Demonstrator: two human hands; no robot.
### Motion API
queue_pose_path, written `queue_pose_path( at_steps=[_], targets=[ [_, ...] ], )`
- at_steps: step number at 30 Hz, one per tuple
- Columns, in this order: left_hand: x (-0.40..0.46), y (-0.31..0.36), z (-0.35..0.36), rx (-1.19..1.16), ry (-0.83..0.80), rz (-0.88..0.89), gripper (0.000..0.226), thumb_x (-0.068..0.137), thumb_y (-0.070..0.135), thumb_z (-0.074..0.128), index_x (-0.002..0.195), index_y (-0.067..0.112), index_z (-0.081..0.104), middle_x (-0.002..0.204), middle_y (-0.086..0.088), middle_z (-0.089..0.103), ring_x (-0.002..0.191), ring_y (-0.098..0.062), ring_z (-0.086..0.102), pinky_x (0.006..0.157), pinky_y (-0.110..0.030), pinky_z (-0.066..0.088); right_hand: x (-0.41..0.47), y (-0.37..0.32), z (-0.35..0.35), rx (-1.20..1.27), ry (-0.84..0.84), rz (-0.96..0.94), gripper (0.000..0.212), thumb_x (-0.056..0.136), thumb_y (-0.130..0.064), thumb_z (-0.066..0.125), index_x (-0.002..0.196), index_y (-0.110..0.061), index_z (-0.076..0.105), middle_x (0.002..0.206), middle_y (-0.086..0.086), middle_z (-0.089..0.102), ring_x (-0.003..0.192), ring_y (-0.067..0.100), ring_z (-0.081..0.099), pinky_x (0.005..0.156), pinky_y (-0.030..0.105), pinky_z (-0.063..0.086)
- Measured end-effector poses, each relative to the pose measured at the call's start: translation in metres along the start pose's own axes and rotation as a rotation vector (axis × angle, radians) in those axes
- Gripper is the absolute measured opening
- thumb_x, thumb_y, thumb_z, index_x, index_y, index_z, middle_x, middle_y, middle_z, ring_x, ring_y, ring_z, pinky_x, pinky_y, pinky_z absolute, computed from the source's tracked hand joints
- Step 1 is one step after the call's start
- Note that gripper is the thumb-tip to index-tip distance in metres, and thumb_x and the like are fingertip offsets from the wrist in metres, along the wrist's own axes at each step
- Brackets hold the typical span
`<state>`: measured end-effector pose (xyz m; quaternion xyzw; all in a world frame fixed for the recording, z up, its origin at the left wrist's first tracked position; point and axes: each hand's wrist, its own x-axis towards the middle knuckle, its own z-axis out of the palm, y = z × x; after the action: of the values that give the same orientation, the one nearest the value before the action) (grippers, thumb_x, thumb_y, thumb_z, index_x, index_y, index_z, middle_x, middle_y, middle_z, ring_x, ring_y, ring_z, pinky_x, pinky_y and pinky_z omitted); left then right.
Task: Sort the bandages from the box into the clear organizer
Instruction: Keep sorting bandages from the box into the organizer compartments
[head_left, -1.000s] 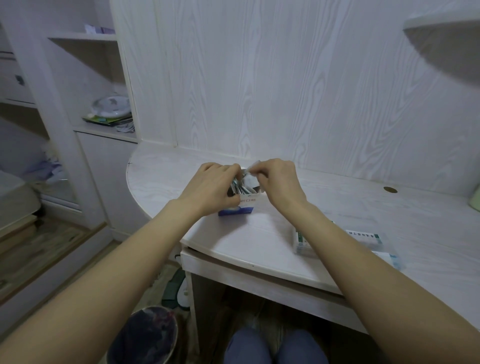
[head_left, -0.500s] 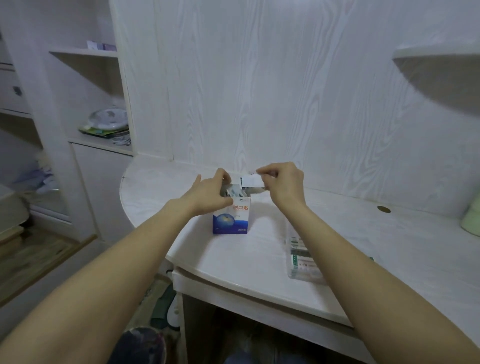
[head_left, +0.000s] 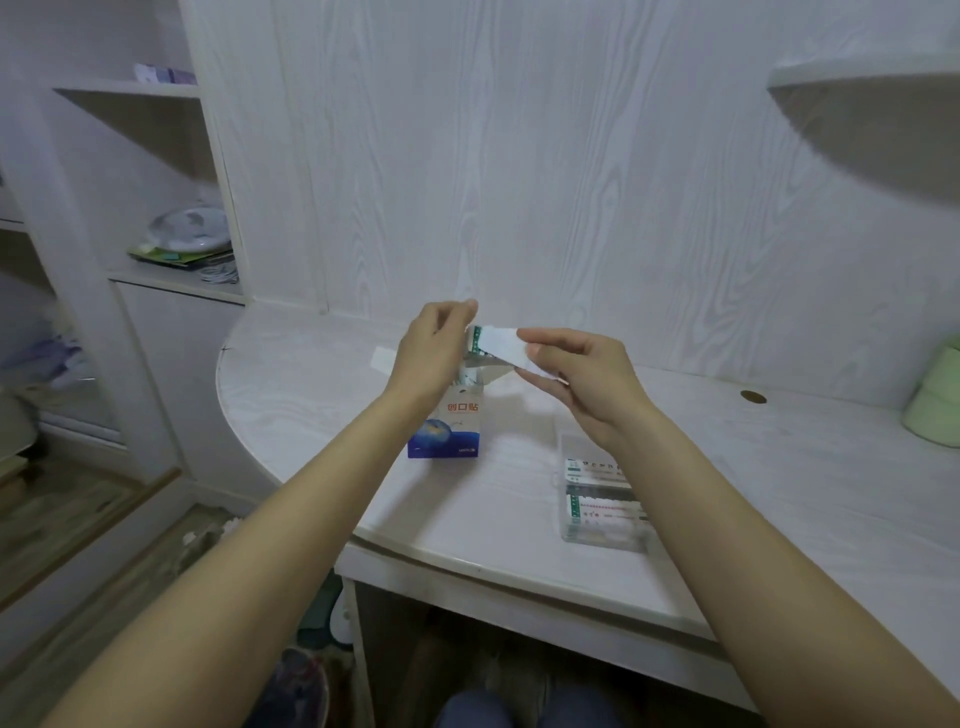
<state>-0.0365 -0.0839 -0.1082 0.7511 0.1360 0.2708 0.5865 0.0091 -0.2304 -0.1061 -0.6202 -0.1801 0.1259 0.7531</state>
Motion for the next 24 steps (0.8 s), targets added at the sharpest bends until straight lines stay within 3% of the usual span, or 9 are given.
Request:
queue_pose_path(
  at_steps=[5,9,12,17,20,22,24],
  targets=[
    [-0.02,0.003,0.013,-0.07,-0.194,-0.091,0.035,0.097,0.042,0.043,0.107,0.015,0.063,0.099,-0.003,0.068,0.087,-0.017,0.066,0.083,-0.03,0.052,-0.021,-0.003,-0.026,-0.127,-0.118,-0.031,0.017,0.087,0.009,0.059,0.091,-0.002,0.07,0.086,0.011,0.063,0.085,0.018,0.062,0.074,0.025,0.058],
    [-0.037,0.009,0.025,-0.04,-0.635,-0.252,0.031,0.092,0.036,0.055,0.107,0.011,0.064,0.097,-0.017,0.071,0.08,-0.024,0.071,0.072,-0.027,0.059,-0.033,-0.008,-0.048,-0.254,-0.147,-0.05,0.017,0.085,0.008,0.06,0.092,-0.004,0.071,0.077,0.004,0.068,0.076,0.012,0.067,0.078,0.028,0.058],
    [-0.04,0.005,0.033,-0.018,-0.753,-0.292,0.027,0.091,0.027,0.059,0.106,0.005,0.064,0.101,-0.013,0.072,0.08,-0.017,0.071,0.064,-0.019,0.055,-0.04,-0.01,-0.063,-0.326,-0.138,-0.054,0.021,0.083,0.006,0.065,0.1,-0.005,0.07,0.076,0.006,0.068,0.074,0.017,0.069,0.074,0.028,0.058],
    [-0.044,0.0,0.041,0.071,-0.854,-0.338,0.042,0.081,0.017,0.069,0.119,0.002,0.061,0.11,-0.014,0.07,0.111,-0.026,0.063,0.091,-0.028,0.049,-0.046,-0.006,-0.078,-0.427,-0.197,-0.013,0.038,0.08,0.005,0.069,0.111,-0.014,0.055,0.09,0.017,0.071,0.079,0.025,0.071,0.074,0.034,0.059],
    [-0.049,-0.002,0.046,0.002,-0.913,-0.356,0.049,0.079,0.011,0.068,0.125,0.0,0.055,0.113,-0.018,0.067,0.111,-0.028,0.063,0.098,-0.033,0.048,-0.05,-0.003,-0.085,-0.423,-0.241,-0.019,0.039,0.081,0.004,0.069,0.113,-0.01,0.052,0.09,0.016,0.072,0.082,0.026,0.071,0.078,0.036,0.058],
    [-0.055,-0.004,0.051,-0.122,-0.92,-0.4,0.034,0.089,0.005,0.057,0.122,0.0,0.05,0.103,-0.019,0.07,0.094,-0.025,0.069,0.086,-0.029,0.055,-0.051,-0.002,-0.087,-0.426,-0.236,-0.046,0.036,0.081,0.003,0.069,0.112,-0.007,0.054,0.089,0.016,0.072,0.08,0.023,0.071,0.076,0.032,0.058],
    [-0.061,-0.007,0.055,-0.167,-0.886,-0.396,0.018,0.094,0.003,0.049,0.112,-0.001,0.051,0.083,-0.01,0.07,0.064,-0.013,0.064,0.063,-0.02,0.054,-0.051,0.0,-0.088,-0.45,-0.183,-0.072,0.035,0.08,-0.001,0.072,0.111,-0.006,0.057,0.082,0.012,0.07,0.074,0.016,0.07,0.07,0.025,0.057]
  ],
)
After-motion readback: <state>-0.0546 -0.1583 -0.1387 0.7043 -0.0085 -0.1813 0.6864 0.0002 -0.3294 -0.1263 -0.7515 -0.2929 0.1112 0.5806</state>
